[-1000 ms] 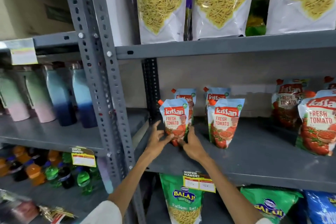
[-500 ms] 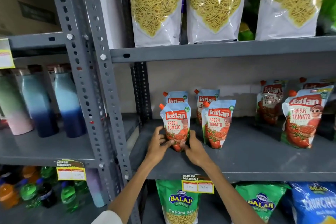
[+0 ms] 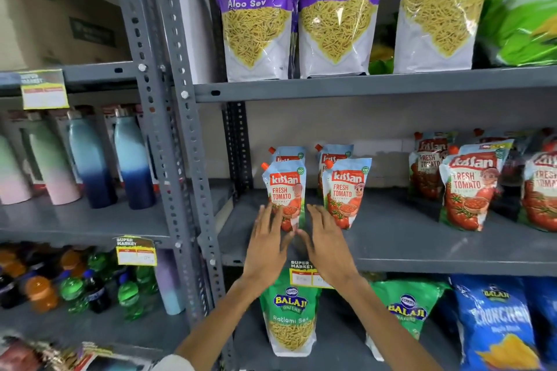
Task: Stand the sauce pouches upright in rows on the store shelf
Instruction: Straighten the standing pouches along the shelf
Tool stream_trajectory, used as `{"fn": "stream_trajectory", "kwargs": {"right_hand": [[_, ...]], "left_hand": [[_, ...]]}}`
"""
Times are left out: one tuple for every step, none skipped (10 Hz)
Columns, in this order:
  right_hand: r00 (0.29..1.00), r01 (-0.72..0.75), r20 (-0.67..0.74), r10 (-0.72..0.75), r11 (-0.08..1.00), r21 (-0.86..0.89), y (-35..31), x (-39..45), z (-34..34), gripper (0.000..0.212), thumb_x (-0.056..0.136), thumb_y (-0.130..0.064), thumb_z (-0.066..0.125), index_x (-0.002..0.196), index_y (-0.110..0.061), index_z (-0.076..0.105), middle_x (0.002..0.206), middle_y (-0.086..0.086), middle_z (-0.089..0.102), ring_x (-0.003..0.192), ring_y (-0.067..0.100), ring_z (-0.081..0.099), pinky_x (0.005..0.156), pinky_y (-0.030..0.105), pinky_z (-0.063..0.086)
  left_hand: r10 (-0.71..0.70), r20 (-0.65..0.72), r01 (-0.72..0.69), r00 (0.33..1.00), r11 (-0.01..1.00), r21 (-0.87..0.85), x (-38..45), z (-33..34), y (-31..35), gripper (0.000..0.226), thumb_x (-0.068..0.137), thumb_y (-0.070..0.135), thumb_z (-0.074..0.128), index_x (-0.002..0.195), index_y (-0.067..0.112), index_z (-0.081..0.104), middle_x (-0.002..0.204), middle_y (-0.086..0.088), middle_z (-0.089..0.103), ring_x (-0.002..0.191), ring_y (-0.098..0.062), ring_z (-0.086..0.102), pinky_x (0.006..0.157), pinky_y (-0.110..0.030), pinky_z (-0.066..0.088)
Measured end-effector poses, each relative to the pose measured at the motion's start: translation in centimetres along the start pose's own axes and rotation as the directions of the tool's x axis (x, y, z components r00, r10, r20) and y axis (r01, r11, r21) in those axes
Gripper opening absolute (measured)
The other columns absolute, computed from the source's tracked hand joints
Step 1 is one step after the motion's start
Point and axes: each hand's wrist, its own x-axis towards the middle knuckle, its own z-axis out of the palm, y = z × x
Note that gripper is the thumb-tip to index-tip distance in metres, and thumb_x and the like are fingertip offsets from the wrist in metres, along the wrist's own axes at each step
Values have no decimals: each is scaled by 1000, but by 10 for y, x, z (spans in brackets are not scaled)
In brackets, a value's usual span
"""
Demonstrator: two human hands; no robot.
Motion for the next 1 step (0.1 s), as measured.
{"fn": "stream_trajectory", "kwargs": {"right_hand": [[971, 165, -147, -187, 975, -150, -17, 0, -29, 60, 100, -42, 40, 151, -14, 23, 158, 9, 27, 148, 24, 22, 117, 39, 28]], "left_hand": [[224, -145, -197, 964, 964, 179, -5, -25, 31, 61, 104, 37, 27, 160, 21, 9, 169, -5, 10, 157, -19, -4, 127, -44, 13]]}}
